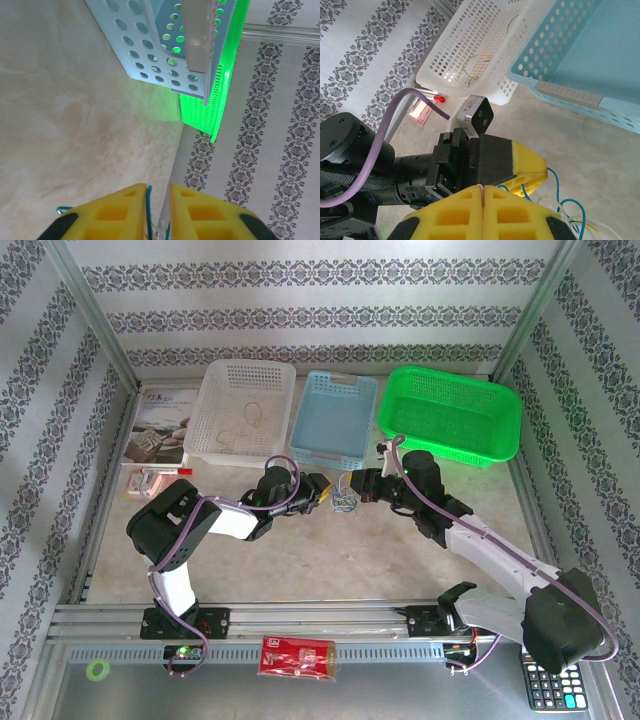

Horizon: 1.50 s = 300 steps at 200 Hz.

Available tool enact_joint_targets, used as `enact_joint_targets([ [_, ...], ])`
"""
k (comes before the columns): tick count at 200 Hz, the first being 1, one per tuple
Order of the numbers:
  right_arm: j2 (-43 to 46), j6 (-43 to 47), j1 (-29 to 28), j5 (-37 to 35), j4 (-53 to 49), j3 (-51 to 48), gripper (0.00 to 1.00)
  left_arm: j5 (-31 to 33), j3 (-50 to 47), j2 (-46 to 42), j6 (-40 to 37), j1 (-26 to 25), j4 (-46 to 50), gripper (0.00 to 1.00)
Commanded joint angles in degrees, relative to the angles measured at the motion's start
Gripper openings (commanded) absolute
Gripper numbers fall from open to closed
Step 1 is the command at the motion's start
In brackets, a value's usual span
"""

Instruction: Untangle the cables

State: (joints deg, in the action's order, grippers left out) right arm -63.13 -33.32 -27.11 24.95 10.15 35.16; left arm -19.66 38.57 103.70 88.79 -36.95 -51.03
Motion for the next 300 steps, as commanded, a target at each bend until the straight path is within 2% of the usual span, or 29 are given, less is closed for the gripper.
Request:
enact_joint_targets([
  [1, 0.37, -0.75, 0.13, 0.70, 2.32, 1.67, 0.00, 0.76, -0.47, 0.84, -0.10, -1.20, -3.53, 0.12],
  [22, 0.53, -0.64, 0.22, 0.14, 2.18, 0.85, 0.00, 1.19, -0.49, 0.01, -1.42, -1.21, -2.17, 0.00],
  [50, 0.45, -0.17, 0.44, -1.44, 2.41, -1.95, 0.00, 2.37, 0.18, -3.33, -6.85, -1.20, 3.59, 0.00],
  [105, -4.20, 0.88, 0.48, -5.18, 4.01, -7.90, 0.00, 7.20, 5.73, -13.56, -29.00, -1.26, 24.46, 0.00],
  [133, -6.98, 0.94, 0.39, -6.91, 5.09, -9.87, 0.00, 7.45, 6.28, -16.68, -35.51, -1.26, 25.77, 0.00],
  [172, -9.63, 0.99, 0.13, -7.08, 5.37, -10.81, 0.00, 5.96, 6.00, -19.12, -39.28, -1.28, 24.08, 0.00],
  [181, -9.65, 1.05, 0.00, -6.51, 5.28, -10.70, 0.19, 5.84, 6.04, -19.32, -39.88, -1.28, 24.36, 0.00],
  [191, -9.16, 1.03, -0.27, -6.07, 4.93, -10.55, 0.34, 5.84, 6.02, -19.50, -40.47, -1.29, 24.89, 0.00],
  [211, -7.17, 1.26, -0.90, -6.04, 3.32, -9.76, 0.49, 5.60, 5.67, -19.50, -41.21, -1.37, 25.02, 0.00],
  [239, -3.04, 0.99, -1.19, -7.25, 1.52, -9.33, 0.65, 5.69, 5.88, -19.27, -42.64, -1.68, 26.00, 0.00],
  [272, -1.58, 1.13, -1.84, -6.89, 0.67, -6.77, 0.67, 4.14, 5.57, -18.70, -42.95, -1.99, 23.53, 0.00],
  [300, -3.32, 2.21, -1.72, -6.19, 0.83, -4.35, 0.64, 2.03, 5.03, -18.46, -43.33, -2.07, 20.71, 0.00],
])
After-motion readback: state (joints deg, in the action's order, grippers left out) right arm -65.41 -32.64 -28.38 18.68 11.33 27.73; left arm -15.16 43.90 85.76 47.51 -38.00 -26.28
